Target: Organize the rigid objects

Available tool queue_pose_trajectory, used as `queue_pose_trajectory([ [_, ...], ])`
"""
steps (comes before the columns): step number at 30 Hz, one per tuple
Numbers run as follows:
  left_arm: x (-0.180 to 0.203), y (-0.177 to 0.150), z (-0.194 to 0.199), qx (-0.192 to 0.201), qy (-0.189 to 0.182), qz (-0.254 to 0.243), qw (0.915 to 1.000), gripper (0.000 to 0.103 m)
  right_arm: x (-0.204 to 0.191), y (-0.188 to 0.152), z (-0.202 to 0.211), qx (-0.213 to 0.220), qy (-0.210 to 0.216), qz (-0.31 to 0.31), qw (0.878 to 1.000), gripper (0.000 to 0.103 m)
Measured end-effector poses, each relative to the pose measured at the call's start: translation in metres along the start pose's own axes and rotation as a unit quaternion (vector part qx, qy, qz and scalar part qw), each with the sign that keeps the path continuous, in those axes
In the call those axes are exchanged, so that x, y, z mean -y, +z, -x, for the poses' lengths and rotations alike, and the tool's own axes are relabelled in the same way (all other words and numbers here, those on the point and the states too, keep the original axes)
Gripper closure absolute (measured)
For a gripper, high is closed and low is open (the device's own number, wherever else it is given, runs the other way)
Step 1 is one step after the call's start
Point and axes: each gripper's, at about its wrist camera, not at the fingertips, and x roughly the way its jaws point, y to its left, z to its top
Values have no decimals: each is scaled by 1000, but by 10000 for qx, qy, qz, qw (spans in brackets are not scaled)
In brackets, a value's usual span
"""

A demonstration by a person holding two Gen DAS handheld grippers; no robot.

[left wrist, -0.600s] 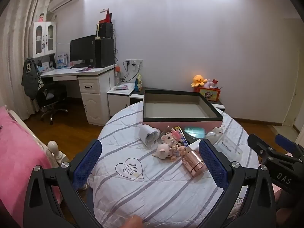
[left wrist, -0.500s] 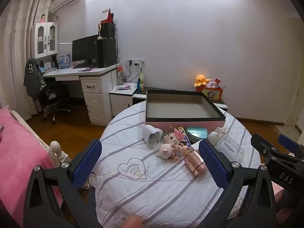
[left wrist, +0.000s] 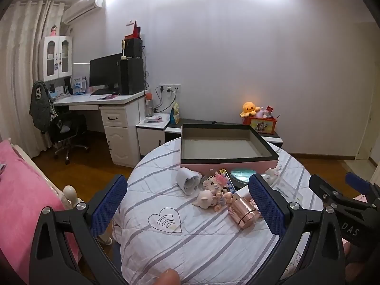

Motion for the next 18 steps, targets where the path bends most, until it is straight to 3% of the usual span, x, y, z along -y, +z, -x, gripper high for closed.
queue_pose_trajectory([
  [18,1,-2,0,-27,-19,8,10000,0,-1,-2,-1,13,34,24,10000,0],
])
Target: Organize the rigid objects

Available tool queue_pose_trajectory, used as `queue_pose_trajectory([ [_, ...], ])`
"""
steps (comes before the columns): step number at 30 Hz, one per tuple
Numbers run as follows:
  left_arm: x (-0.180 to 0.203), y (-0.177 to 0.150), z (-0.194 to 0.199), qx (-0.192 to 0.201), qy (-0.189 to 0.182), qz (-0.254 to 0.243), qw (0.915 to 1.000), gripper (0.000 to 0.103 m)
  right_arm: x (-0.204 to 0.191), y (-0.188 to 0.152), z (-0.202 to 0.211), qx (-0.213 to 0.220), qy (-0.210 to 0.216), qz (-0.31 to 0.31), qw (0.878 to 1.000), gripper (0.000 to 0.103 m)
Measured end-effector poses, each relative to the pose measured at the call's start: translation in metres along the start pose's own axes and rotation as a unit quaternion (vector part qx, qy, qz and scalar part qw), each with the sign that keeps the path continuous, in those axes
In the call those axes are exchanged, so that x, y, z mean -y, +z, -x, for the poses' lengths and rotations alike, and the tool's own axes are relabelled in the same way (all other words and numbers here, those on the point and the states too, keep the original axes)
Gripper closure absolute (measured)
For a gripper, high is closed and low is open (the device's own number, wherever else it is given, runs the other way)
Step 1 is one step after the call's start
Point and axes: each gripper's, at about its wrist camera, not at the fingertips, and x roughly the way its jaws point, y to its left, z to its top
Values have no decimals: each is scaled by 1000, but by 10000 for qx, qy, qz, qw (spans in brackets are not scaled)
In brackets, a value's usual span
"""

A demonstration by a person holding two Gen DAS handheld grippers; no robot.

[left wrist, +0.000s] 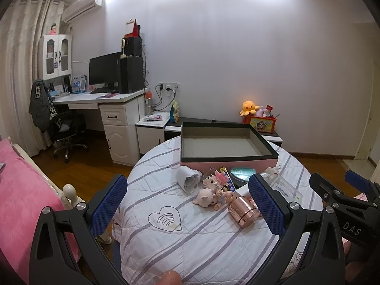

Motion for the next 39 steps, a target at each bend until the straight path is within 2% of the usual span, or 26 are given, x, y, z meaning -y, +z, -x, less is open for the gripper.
queue_pose_trajectory([
  [8,-4,-1,-2,-63,-151,64,9998,0,-1,0,1,2,-7,21,10000,0],
  [39,3,-4,-5,-62,-177,4,9998,0,-2,1,2,5,20,25,10000,0],
])
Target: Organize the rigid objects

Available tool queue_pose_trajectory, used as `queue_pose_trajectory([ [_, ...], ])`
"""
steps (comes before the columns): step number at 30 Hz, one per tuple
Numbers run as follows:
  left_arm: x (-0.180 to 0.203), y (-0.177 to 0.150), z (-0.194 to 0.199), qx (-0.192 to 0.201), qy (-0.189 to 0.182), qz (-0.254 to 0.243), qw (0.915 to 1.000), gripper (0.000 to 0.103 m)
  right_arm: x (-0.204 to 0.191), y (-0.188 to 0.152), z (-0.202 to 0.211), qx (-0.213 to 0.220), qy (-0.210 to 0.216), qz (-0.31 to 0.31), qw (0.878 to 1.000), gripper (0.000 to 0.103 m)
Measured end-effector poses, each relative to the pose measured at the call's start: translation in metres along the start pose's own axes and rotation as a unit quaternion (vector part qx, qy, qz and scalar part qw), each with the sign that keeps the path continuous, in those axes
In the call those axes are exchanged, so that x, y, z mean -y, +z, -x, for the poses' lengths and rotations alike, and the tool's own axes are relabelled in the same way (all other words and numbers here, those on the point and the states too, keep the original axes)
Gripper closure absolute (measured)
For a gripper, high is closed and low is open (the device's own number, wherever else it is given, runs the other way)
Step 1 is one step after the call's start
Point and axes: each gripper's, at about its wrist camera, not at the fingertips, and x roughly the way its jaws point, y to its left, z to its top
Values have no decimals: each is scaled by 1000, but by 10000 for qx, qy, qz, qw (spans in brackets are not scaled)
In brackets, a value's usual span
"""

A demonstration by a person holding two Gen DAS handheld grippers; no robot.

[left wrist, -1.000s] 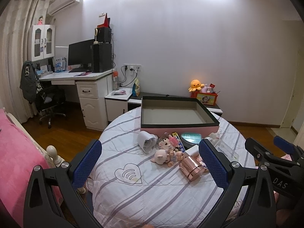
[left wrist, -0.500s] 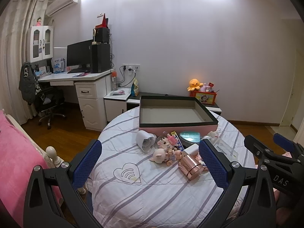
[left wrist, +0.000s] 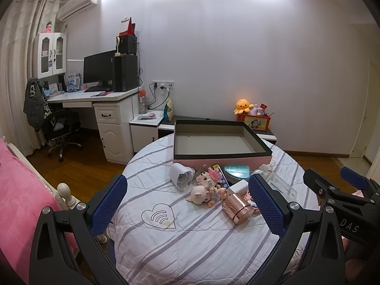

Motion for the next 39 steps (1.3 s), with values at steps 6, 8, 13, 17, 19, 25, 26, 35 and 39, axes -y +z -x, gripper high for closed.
queue_pose_trajectory([
  [6,1,-1,-1,-4,-4,6,10000,0,1,1,0,2,1,-2,10000,0],
  [8,0,0,0,0,3,8,10000,0,1,1,0,0,5,-2,10000,0],
  [13,0,-1,0,0,-2,6,10000,0,1,0,0,-1,4,-3,10000,0],
  [17,1,-1,1,3,-10,15,10000,0,0,0,0,-12,11,-9,10000,0],
  [19,2,0,1,-6,-15,9,10000,0,0,1,0,-7,6,-8,10000,0],
  [25,4,0,1,-7,-16,8,10000,0,1,1,0,-14,8,-34,10000,0],
  [26,5,0,1,-8,-15,11,10000,0,2,1,0,-20,9,-46,10000,0],
  [35,7,-1,0,-20,-21,23,10000,0,5,0,-3,-39,1,-64,10000,0],
  [39,7,-2,0,-19,-16,37,10000,0,6,-1,-4,-40,-5,-68,10000,0],
])
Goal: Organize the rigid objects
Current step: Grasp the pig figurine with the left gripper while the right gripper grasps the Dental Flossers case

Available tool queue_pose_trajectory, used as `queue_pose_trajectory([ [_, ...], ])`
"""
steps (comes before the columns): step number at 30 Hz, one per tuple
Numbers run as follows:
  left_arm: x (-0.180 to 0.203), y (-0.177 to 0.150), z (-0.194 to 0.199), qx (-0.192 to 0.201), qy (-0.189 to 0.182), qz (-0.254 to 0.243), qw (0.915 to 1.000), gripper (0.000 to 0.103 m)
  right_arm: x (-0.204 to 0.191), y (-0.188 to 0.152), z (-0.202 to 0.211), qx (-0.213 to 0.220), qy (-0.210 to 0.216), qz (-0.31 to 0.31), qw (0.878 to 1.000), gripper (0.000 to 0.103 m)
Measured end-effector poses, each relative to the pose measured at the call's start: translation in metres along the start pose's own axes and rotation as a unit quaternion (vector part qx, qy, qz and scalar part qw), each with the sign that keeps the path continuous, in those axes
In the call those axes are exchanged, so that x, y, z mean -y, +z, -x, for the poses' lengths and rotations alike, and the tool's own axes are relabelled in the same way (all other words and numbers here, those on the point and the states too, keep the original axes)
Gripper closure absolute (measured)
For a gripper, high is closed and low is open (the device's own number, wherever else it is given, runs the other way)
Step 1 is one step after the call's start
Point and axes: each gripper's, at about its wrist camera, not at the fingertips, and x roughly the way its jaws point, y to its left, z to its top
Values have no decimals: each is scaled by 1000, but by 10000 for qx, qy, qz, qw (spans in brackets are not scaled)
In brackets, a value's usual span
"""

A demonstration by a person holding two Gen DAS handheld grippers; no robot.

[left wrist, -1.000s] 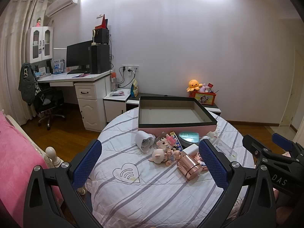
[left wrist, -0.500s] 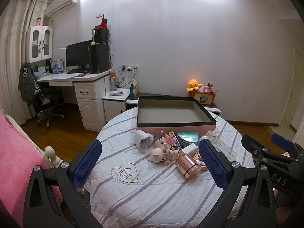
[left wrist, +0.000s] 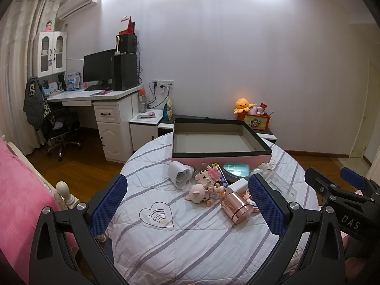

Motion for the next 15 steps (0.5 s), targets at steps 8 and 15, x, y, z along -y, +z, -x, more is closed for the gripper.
queue_pose_trajectory([
  [8,-1,-1,0,-5,7,-5,10000,0,1,-3,-4,-29,60,22,10000,0],
  [15,-12,-14,-19,-302,38,104,9995,0,8,-13,-23,-222,53,-3,9997,0],
])
